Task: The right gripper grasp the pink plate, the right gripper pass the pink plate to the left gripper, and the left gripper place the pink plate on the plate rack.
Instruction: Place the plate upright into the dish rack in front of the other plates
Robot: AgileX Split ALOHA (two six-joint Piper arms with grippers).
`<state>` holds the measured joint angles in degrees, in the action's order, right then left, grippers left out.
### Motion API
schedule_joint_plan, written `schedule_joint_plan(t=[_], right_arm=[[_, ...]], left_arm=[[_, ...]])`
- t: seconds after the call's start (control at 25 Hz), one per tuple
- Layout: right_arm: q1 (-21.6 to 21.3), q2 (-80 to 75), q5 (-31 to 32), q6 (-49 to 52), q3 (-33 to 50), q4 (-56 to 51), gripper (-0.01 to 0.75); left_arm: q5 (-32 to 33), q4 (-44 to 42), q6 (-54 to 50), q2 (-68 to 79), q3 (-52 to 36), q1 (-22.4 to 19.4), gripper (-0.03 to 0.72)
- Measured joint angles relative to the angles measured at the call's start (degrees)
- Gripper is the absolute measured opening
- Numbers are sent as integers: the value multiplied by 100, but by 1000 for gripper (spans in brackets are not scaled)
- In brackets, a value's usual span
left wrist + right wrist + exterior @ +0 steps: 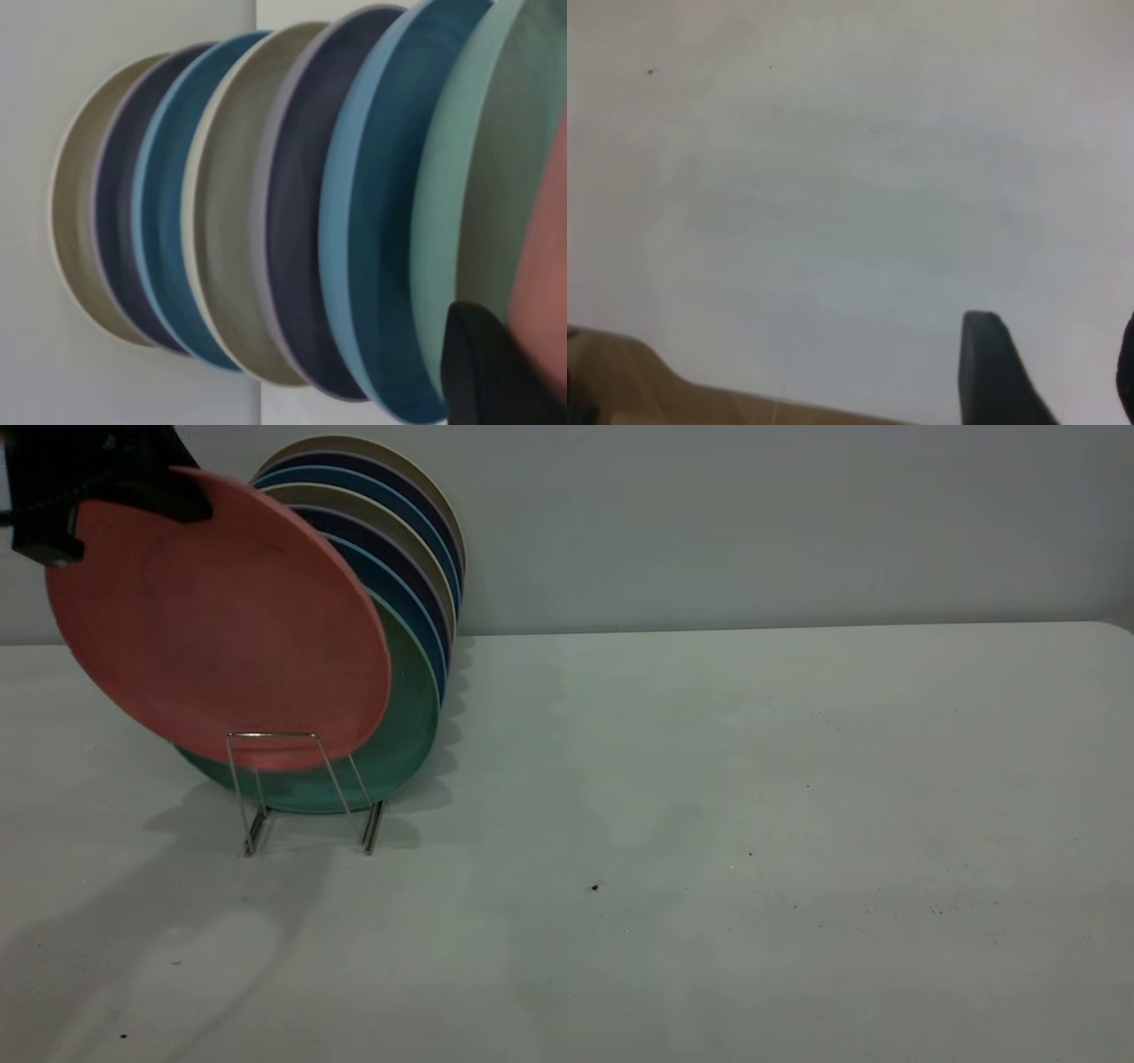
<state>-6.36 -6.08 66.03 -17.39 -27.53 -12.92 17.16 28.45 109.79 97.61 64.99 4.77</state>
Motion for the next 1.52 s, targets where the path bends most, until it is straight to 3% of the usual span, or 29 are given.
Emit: schedule_joint_plan(t=[0.48,0.84,1.0,1.2,1.52], right_arm=[[0,0,-24,79,0,41,357],[0,0,-29,81,0,45,357],[0,0,-29,81,0,45,357],[0,0,-29,94,0,45,357],[0,0,-29,94,0,45,357]], left_arm=[[-79,16,0,379,0,0,98],[-72,140,-94,439,0,0,324],[-91,274,-149,439,0,0,380],[-11,301,-264,372,0,0,391],[686,296,-651,-305,0,0,391]])
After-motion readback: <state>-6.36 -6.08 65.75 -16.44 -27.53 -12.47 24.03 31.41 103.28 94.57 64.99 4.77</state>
